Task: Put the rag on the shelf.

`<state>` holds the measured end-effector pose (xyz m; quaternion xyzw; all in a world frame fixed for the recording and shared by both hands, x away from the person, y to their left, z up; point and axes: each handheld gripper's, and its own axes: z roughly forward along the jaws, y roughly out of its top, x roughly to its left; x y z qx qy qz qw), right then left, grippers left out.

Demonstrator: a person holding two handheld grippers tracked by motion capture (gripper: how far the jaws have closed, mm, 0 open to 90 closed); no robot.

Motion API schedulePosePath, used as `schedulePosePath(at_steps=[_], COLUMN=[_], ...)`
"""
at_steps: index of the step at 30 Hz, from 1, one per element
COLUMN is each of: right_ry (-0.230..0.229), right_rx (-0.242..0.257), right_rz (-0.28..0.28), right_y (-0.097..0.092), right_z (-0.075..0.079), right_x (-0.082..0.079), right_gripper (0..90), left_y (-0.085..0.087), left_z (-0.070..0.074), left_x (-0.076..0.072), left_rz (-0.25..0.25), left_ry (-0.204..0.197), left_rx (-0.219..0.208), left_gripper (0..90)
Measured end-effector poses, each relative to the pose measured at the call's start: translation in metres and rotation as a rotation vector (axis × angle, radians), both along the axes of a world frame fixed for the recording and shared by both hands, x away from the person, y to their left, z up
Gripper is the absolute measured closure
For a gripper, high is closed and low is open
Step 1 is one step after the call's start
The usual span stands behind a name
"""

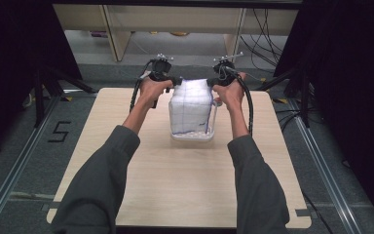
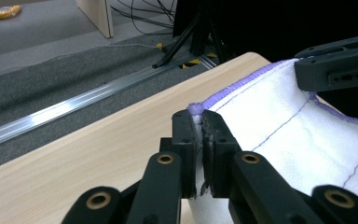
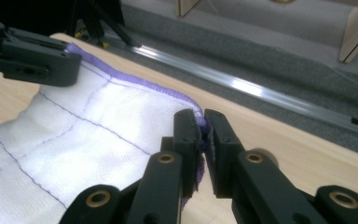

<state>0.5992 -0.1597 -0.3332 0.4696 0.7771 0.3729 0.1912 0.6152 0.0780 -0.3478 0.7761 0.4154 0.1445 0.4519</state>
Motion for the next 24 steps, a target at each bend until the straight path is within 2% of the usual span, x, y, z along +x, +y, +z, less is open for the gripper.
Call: schedulePosePath(at_steps=[2, 3, 5, 6, 8, 11, 13, 15, 19, 21, 24], right_ry=[0.008, 0.005, 0.005, 0.008, 0.018, 0.006, -0.014, -0.006, -0.029, -0.031, -0.025], right_rx=[0.013, 0.002, 0.006, 0.003, 0.004, 0.013, -0.005, -0.001, -0.001, 0.009, 0.003], right_rz=[-0.004, -0.007, -0.03, -0.049, -0.036, -0.056, -0.072, -0.063, -0.059, -0.056, -0.045], right_y=[0.0, -0.001, 0.0, 0.0, -0.002, -0.005, -0.008, -0.011, -0.019, -0.023, -0.029], right_z=[-0.003, -0.004, -0.004, -0.004, -0.004, -0.001, 0.002, 0.004, 0.008, 0.009, 0.011], right_x=[0.001, 0.002, 0.002, 0.001, 0.002, 0.001, -0.001, -0.002, -0.008, -0.011, -0.018], right_gripper=[82.4, 80.3, 70.2, 67.8, 64.3, 59.1, 58.2, 56.7, 55.8, 54.9, 52.8], left_y=[0.001, 0.002, 0.003, 0.004, 0.007, 0.012, 0.015, 0.018, 0.026, 0.029, 0.035], left_z=[-0.002, -0.003, -0.003, -0.001, 0.003, 0.008, 0.012, 0.014, 0.018, 0.018, 0.017], left_x=[0.0, 0.0, 0.0, 0.0, -0.003, -0.006, -0.01, -0.013, -0.023, -0.028, -0.034], left_rz=[-0.007, 0.0, 0.031, 0.031, 0.033, 0.036, 0.033, 0.027, 0.024, 0.024, 0.025], left_ry=[0.019, 0.027, 0.034, 0.032, 0.026, 0.029, 0.039, 0.05, 0.051, 0.049, 0.057], left_rx=[0.001, 0.007, -0.002, -0.009, -0.007, -0.013, -0.013, 0.015, -0.029, -0.021, -0.04], left_gripper=[82.6, 78.7, 62.7, 60.0, 59.9, 57.2, 54.7, 51.9, 49.6, 47.3, 44.5])
